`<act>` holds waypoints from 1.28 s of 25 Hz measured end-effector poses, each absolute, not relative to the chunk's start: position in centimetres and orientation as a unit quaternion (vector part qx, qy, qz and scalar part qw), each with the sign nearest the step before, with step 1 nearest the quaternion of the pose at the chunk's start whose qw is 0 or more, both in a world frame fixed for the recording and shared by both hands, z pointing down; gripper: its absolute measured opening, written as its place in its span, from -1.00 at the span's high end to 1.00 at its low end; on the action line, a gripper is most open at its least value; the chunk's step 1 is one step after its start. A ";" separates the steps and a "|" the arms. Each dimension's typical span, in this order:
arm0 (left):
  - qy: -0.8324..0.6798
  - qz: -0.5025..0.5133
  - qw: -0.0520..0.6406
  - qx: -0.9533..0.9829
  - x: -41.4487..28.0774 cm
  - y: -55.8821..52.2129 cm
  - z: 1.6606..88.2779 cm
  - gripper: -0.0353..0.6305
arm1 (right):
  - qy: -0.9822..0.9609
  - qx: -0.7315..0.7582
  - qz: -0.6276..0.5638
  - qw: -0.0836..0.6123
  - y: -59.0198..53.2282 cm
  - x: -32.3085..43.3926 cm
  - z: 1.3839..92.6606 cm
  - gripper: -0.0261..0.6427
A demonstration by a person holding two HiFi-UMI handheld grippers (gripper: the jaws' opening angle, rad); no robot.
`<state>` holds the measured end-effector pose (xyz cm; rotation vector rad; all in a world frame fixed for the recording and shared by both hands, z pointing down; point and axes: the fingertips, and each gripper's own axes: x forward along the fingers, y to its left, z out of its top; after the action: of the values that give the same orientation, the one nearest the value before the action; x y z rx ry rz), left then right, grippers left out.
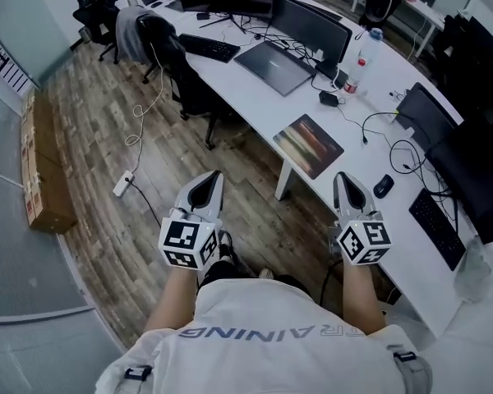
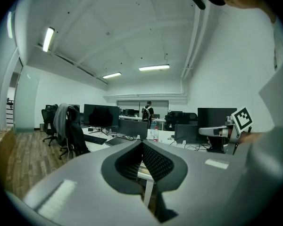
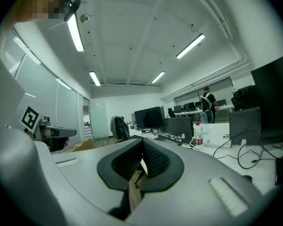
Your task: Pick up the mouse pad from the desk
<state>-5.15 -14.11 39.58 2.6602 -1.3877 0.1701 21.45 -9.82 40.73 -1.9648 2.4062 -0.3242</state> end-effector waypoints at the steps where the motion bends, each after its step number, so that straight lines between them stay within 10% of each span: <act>1: -0.451 0.057 0.071 0.888 -4.6 -15.1 39.9 0.89 | 0.765 -0.635 -0.102 0.006 -10.3 21.8 40.8 0.88; 32: -0.207 0.105 0.083 0.969 9.7 -39.0 42.4 0.89 | 0.587 -0.798 -0.135 0.010 -22.6 29.7 43.0 0.88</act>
<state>9.67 -38.96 42.45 2.8938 -0.6195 0.3150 29.70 -22.57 43.02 -2.4920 1.8312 -0.4212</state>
